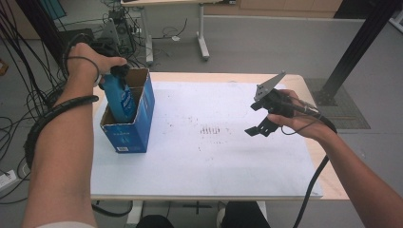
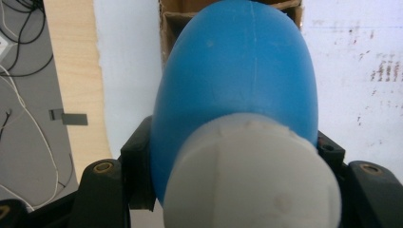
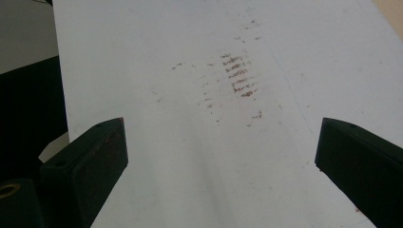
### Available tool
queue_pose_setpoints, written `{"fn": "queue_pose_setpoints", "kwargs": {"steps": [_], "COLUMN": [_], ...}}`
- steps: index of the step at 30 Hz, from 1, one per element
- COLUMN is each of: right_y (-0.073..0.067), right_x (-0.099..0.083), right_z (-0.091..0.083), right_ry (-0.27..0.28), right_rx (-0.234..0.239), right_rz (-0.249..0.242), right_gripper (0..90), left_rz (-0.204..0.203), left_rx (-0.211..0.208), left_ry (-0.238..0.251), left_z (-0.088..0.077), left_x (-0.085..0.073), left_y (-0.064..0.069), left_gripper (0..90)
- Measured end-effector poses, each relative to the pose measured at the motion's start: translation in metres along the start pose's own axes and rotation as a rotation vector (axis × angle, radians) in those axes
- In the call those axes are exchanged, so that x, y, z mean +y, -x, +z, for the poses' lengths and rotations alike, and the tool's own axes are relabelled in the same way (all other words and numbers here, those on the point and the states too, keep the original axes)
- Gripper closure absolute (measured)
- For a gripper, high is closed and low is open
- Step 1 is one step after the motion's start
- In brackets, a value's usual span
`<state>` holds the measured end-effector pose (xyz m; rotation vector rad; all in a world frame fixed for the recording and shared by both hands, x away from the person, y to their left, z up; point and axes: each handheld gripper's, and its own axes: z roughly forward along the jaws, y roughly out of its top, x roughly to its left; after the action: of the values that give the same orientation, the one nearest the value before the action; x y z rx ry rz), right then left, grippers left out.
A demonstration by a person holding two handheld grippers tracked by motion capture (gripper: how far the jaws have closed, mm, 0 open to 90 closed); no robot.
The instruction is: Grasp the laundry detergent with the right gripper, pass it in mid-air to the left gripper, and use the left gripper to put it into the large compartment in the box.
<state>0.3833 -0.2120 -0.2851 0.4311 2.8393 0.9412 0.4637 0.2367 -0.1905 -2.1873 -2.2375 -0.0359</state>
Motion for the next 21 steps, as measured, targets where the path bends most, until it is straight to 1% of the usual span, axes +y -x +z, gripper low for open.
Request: {"fn": "queue_pose_setpoints", "kwargs": {"steps": [6, 7, 9, 10, 12, 13, 14, 15, 18, 21], "right_y": [0.001, 0.002, 0.002, 0.002, 0.001, 0.001, 0.002, 0.002, 0.002, 0.002], "right_x": [-0.003, -0.003, -0.003, -0.003, -0.004, -0.004, -0.004, -0.004, -0.007, -0.009], "right_z": [0.004, 0.004, 0.005, 0.005, 0.005, 0.005, 0.005, 0.005, 0.005, 0.005], "right_ry": [-0.006, -0.008, -0.009, -0.009, -0.01, -0.01, -0.011, -0.011, -0.013, -0.013], "right_rx": [0.0, -0.001, -0.001, -0.001, -0.002, -0.002, -0.002, -0.002, -0.004, -0.006], "right_rz": [0.003, 0.002, 0.001, 0.001, 0.002, 0.002, 0.002, 0.002, 0.006, 0.008], "right_gripper": [3.6, 3.6, 3.6, 3.6, 3.6, 3.6, 3.7, 3.7, 3.7, 3.8], "left_rz": [0.004, 0.004, 0.007, 0.007, 0.009, 0.009, 0.012, 0.012, 0.014, 0.018], "left_rx": [0.003, 0.003, 0.002, 0.002, 0.001, 0.001, -0.001, -0.001, -0.004, 0.001], "left_ry": [-0.007, -0.007, -0.009, -0.009, -0.011, -0.011, -0.012, -0.012, -0.019, -0.027], "left_z": [0.019, 0.019, 0.027, 0.027, 0.034, 0.034, 0.038, 0.038, 0.046, 0.058], "left_x": [0.001, 0.001, 0.001, 0.001, 0.001, 0.001, 0.002, 0.002, 0.002, 0.002], "left_y": [0.0, 0.0, 0.001, 0.001, 0.004, 0.004, 0.005, 0.005, 0.006, 0.009], "left_gripper": [37.4, 37.5, 37.5, 37.4, 37.5, 37.4, 37.4, 37.4, 37.4, 37.4]}}
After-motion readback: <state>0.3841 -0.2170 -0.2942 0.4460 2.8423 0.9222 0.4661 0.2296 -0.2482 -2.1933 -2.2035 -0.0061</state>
